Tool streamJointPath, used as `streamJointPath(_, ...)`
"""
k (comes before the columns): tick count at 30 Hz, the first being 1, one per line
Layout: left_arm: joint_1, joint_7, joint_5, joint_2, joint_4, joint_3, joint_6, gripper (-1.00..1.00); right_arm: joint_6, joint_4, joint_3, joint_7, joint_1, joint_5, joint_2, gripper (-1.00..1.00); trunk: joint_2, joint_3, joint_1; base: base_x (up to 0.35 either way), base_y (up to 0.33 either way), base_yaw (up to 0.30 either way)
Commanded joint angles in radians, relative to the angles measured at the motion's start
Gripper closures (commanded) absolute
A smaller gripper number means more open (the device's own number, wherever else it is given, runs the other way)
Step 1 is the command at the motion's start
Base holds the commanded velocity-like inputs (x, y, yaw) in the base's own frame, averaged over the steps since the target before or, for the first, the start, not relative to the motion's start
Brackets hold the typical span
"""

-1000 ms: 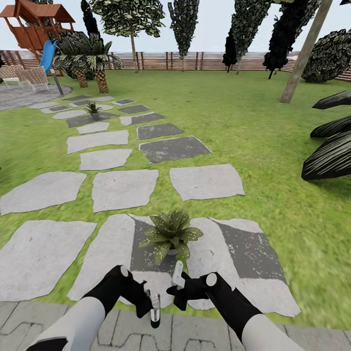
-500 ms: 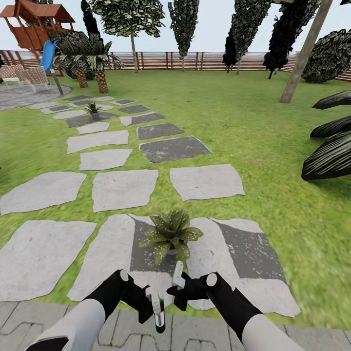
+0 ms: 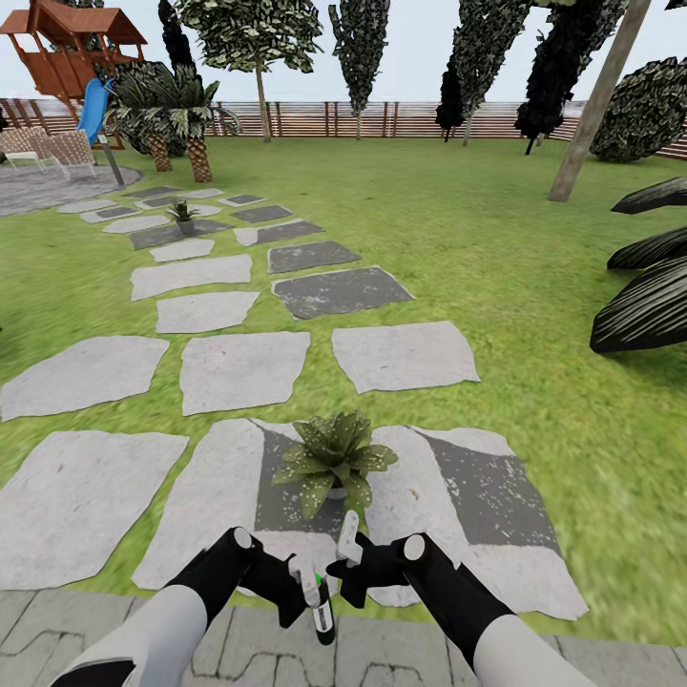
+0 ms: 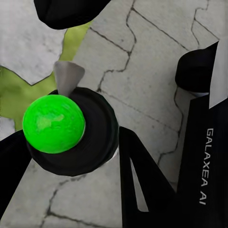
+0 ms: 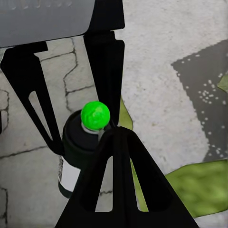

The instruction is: Pick up the pesticide atomizer in the garden and spray insectifuge to fully cover both potted plants in the garden.

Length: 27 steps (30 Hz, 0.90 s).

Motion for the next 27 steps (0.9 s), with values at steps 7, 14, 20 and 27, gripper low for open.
streamJointPath(7, 0.000, -0.005, -0.003, -0.005, -0.001, 0.009, -0.002, 1.00, 0.001, 0.000, 0.000, 0.003, 0.000, 0.006, 0.000, 1.00, 0.000, -0.001, 0.000, 0.000, 0.000, 0.000)
streamJointPath(14, 0.000, -0.006, 0.016, -0.011, -0.001, 0.009, -0.003, 1.00, 0.001, 0.001, 0.000, 0.003, 0.000, 0.006, 0.000, 1.00, 0.000, -0.001, 0.000, 0.000, 0.000, 0.000)
streamJointPath(20, 0.000, -0.007, 0.037, -0.013, -0.001, 0.009, -0.018, 1.00, 0.001, 0.003, -0.001, 0.003, 0.000, 0.006, -0.001, 1.00, 0.000, -0.001, 0.000, 0.000, 0.000, 0.000)
streamJointPath(27, -0.002, -0.007, 0.038, -0.013, -0.001, 0.009, -0.021, 1.00, 0.001, 0.003, -0.002, 0.003, -0.001, 0.006, -0.001, 1.00, 0.000, -0.001, 0.000, 0.000, 0.000, 0.000)
